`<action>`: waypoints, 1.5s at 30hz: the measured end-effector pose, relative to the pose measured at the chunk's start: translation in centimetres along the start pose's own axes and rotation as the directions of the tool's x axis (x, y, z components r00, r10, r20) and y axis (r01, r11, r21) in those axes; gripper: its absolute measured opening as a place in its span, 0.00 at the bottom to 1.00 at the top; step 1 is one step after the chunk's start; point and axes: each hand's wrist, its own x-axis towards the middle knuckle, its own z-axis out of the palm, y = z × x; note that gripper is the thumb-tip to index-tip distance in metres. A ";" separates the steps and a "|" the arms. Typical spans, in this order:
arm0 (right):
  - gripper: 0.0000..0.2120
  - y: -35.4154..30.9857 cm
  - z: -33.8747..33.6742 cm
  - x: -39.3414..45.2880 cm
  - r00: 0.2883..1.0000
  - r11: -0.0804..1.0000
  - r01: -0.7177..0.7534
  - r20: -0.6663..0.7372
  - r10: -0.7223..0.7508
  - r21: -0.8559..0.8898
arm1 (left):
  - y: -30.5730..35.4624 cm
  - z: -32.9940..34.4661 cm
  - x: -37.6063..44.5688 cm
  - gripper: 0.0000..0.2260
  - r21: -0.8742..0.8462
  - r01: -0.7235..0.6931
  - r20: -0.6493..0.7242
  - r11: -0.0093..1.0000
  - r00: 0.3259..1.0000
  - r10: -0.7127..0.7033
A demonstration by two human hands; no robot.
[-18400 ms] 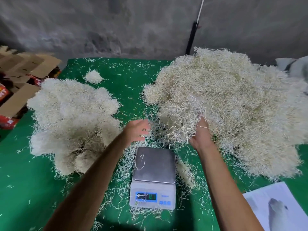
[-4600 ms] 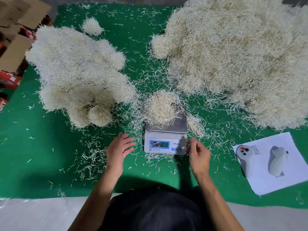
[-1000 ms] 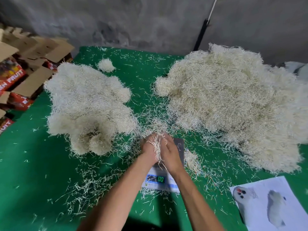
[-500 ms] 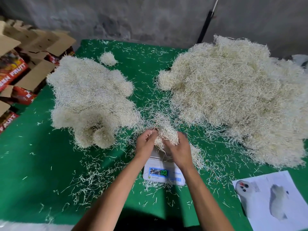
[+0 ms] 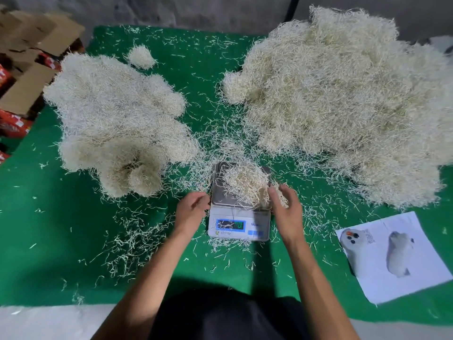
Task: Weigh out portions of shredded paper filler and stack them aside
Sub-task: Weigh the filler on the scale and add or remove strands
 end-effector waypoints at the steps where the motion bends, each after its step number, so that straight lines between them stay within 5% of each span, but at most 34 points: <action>1: 0.35 0.5 -0.1 -0.4 1.000 1.000 -0.011 -0.019 0.011 0.014 | -0.4 0.0 -0.1 0.08 -0.017 0.000 0.005 1.000 1.000 0.000; 19: 0.24 4.8 -0.6 -4.2 0.996 0.996 -0.061 -0.058 0.065 0.070 | -2.3 -0.4 -1.8 0.09 -0.115 0.032 -0.009 0.993 0.999 -0.034; 25: 0.31 4.4 -0.4 -4.3 0.993 0.996 -0.078 -0.086 0.081 0.040 | -3.1 -1.0 -2.1 0.09 -0.138 0.055 -0.028 0.989 0.998 -0.059; 31: 0.51 -1.5 2.1 0.2 0.960 0.892 0.150 -0.153 -0.234 -0.427 | -3.1 -1.5 -2.2 0.09 -0.219 0.104 -0.031 0.970 0.993 -0.113; 33: 0.53 -3.5 4.4 2.6 0.949 0.766 0.237 -0.025 -0.313 -0.597 | -2.2 -1.3 -1.9 0.08 -0.295 0.154 0.011 0.943 0.987 -0.158; 36: 0.45 -4.6 8.1 4.4 0.937 0.569 0.348 0.294 -0.188 -0.745 | 0.0 -0.8 -1.0 0.10 -0.384 0.163 0.091 0.909 0.986 -0.138; 38: 0.36 -4.5 9.8 3.9 0.900 0.597 0.395 0.425 -0.099 -0.699 | 1.2 -0.1 -0.6 0.18 -0.398 0.139 0.134 0.907 0.987 -0.093; 41: 0.30 -6.2 11.9 1.2 0.868 0.868 0.339 0.475 -0.141 -0.363 | 3.1 0.2 0.4 0.35 -0.460 0.207 0.170 0.864 0.975 -0.143; 43: 0.28 -8.0 13.5 -1.3 0.829 0.897 0.393 0.501 -0.251 -0.201 | 4.0 -0.3 1.3 0.36 -0.601 0.280 0.209 0.749 0.959 -0.191; 45: 0.22 -9.0 15.0 -3.3 0.776 0.831 0.547 0.438 -0.454 -0.106 | 4.4 -1.5 1.7 0.31 -0.595 0.227 0.106 0.771 0.973 -0.204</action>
